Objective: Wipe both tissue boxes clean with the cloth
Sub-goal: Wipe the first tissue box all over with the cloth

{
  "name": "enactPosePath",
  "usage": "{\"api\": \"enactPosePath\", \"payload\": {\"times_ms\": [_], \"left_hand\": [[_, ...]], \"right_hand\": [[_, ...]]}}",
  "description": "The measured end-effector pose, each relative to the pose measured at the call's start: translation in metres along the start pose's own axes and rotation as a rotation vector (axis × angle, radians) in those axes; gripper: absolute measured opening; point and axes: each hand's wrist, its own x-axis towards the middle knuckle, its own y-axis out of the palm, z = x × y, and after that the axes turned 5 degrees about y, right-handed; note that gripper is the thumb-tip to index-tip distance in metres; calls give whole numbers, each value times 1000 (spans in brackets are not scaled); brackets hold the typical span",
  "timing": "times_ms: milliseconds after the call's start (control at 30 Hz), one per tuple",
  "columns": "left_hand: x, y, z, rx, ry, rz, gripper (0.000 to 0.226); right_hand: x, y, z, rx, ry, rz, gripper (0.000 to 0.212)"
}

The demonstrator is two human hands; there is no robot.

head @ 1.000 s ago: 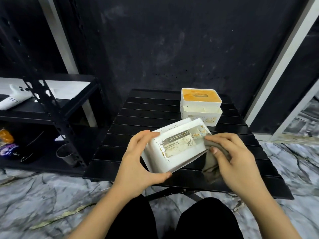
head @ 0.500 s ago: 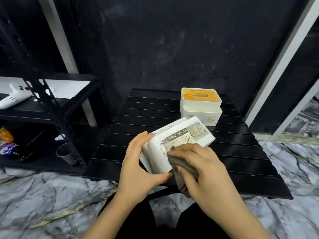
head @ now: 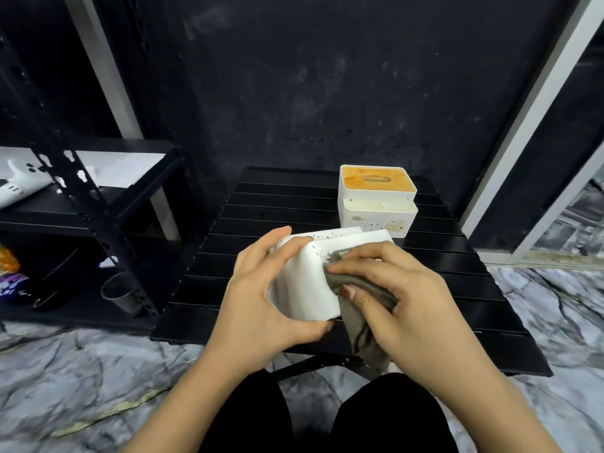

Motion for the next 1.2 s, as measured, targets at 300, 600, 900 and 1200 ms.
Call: {"api": "enactPosePath", "payload": {"times_ms": [300, 600, 900, 1200], "left_hand": [[9, -2, -7, 8, 16, 53, 79], [12, 1, -14, 42, 50, 120, 84], [20, 9, -21, 74, 94, 148, 84], [20, 6, -21, 58, 102, 165, 89]], "right_hand": [[-11, -9, -7, -174, -85, -20, 29], [-3, -9, -7, -224, -106, -95, 25], [11, -15, -9, -207, -50, -182, 29], [10, -12, -7, -212, -63, -158, 27]]}}
